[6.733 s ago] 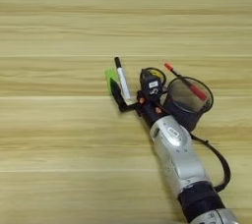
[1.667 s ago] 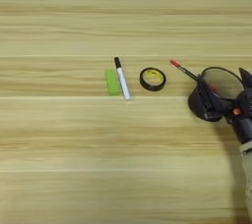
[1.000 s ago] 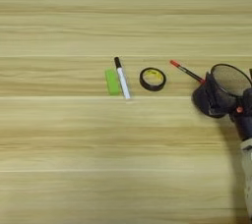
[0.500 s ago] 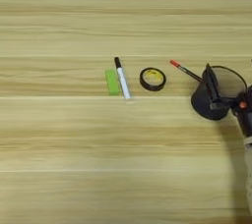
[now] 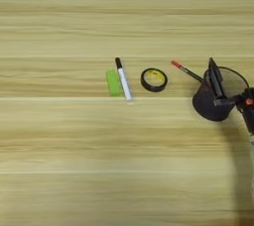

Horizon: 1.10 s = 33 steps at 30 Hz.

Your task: Move the objects on the table

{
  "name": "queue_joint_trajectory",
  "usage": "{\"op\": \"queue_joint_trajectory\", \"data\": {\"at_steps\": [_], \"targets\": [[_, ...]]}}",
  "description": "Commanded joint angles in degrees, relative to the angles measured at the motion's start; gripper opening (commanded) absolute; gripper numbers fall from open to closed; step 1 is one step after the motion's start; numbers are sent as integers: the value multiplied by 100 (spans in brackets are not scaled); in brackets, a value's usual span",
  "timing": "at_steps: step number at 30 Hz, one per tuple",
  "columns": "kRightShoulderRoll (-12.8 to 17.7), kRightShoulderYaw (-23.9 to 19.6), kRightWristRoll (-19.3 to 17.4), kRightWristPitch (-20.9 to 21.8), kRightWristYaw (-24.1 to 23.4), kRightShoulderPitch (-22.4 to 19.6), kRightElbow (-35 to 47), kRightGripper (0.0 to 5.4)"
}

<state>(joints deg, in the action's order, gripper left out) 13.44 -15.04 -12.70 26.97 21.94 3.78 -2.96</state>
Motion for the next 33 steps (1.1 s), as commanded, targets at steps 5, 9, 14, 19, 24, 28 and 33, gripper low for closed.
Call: {"op": "queue_joint_trajectory", "data": {"at_steps": [5, 9, 14, 19, 24, 28, 33], "targets": [[200, 311, -499, -24, 622, 166, 891, 535], [226, 649, -601, -179, 977, 363, 1284, 535], [200, 1066, -712, -468, 1341, 419, 1396, 535], [155, 1321, -715, -742, 1542, 422, 1161, 535], [157, 1399, -670, -942, 1605, 379, 951, 535], [183, 1437, -533, -1081, 1616, 328, 699, 535], [165, 1448, -257, -1144, 1512, 235, 354, 535]]}}
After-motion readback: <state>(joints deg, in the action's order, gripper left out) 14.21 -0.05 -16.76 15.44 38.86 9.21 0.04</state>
